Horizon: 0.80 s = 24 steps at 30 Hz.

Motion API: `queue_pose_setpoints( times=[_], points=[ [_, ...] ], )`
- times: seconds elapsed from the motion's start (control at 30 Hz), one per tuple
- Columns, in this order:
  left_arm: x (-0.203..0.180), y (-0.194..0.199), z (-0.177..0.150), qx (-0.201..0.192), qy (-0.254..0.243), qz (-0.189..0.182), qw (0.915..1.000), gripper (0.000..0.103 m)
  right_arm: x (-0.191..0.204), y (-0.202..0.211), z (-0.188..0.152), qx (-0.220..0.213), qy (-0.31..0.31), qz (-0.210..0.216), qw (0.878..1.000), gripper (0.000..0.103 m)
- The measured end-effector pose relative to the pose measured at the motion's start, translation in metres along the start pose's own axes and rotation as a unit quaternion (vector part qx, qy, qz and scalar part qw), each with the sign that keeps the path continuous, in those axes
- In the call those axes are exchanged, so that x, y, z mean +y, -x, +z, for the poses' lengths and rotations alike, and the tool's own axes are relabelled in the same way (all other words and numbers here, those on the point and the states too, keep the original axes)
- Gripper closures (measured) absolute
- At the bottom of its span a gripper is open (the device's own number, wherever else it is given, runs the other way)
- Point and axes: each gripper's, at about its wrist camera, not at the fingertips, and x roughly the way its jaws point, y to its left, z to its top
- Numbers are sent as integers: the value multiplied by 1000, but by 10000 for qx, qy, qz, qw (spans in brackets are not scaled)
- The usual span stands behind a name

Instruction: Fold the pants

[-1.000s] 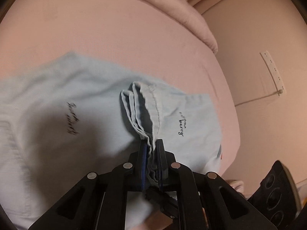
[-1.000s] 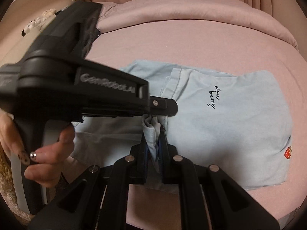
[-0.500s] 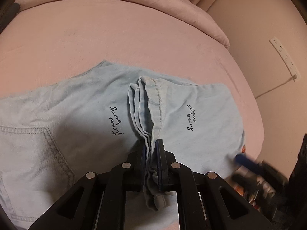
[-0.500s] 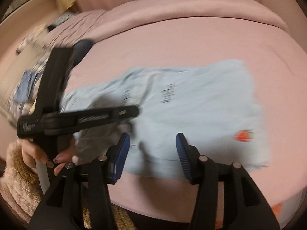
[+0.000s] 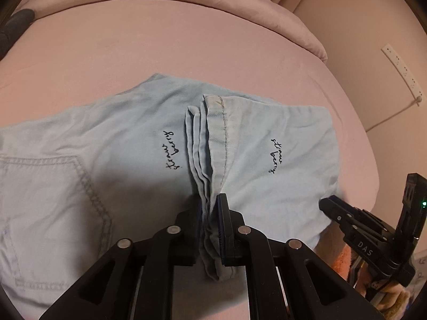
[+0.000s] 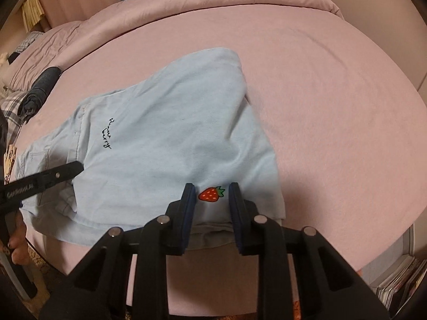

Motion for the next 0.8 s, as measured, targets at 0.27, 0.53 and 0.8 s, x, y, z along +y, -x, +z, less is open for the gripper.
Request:
queue_pose_setpoints(
  times=[0.27,0.53,0.8],
  points=[
    [-15,38,3,-563,-71,-326,9979,96,-7,-3,0,-16,-108,103,9999,79],
    [-30,-20,-18,272,-232,-198,9992,96,-4,-1,-1,-45,-109,100,9999,78],
    [-23,-19,-26,164,15,-238,9996,96,-3,3,2,-14,-83,65,9999,78]
  ],
)
